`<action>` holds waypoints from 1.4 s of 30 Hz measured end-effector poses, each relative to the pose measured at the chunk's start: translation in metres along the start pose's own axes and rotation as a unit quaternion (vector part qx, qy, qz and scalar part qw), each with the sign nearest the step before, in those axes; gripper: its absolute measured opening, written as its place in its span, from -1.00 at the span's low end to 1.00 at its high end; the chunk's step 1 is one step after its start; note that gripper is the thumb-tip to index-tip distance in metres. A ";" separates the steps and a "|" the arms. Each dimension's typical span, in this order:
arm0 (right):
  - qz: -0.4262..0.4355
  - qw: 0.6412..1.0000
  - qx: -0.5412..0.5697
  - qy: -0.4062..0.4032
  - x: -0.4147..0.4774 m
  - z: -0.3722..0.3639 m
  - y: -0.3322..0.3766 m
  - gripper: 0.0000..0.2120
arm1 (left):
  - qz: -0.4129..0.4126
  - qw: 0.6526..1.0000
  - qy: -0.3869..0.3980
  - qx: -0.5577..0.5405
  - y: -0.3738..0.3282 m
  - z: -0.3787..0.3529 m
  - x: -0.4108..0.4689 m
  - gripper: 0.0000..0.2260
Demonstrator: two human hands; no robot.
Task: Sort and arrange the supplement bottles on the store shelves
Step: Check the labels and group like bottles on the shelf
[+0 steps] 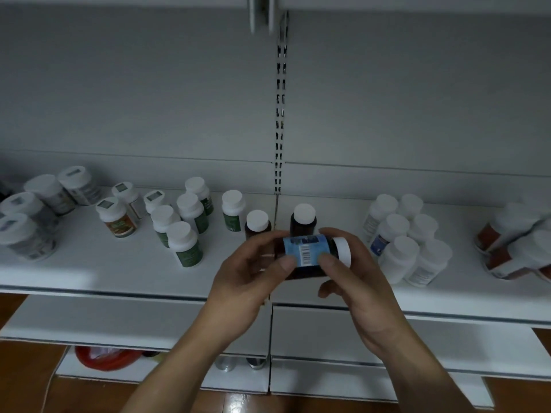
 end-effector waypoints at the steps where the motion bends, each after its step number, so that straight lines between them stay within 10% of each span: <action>1: 0.004 1.000 0.000 -0.006 0.000 0.001 0.001 -0.48 | 0.007 1.000 -0.006 0.007 0.001 0.000 0.000 -0.75; 7: -0.015 0.998 0.050 -0.030 0.000 0.002 -0.001 -0.63 | -0.029 0.998 0.051 0.028 -0.002 -0.006 -0.006 -0.47; 42: -0.050 0.991 0.128 -0.008 -0.005 -0.010 -0.012 -0.38 | -0.007 0.999 -0.022 -0.040 0.009 0.000 -0.008 -0.55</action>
Point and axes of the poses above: each hand's wrist, its own x-axis towards the middle knuckle, its own z-axis out of the back of the hand, y = z × x, the point moved 8 cm from there along x, towards the middle knuckle
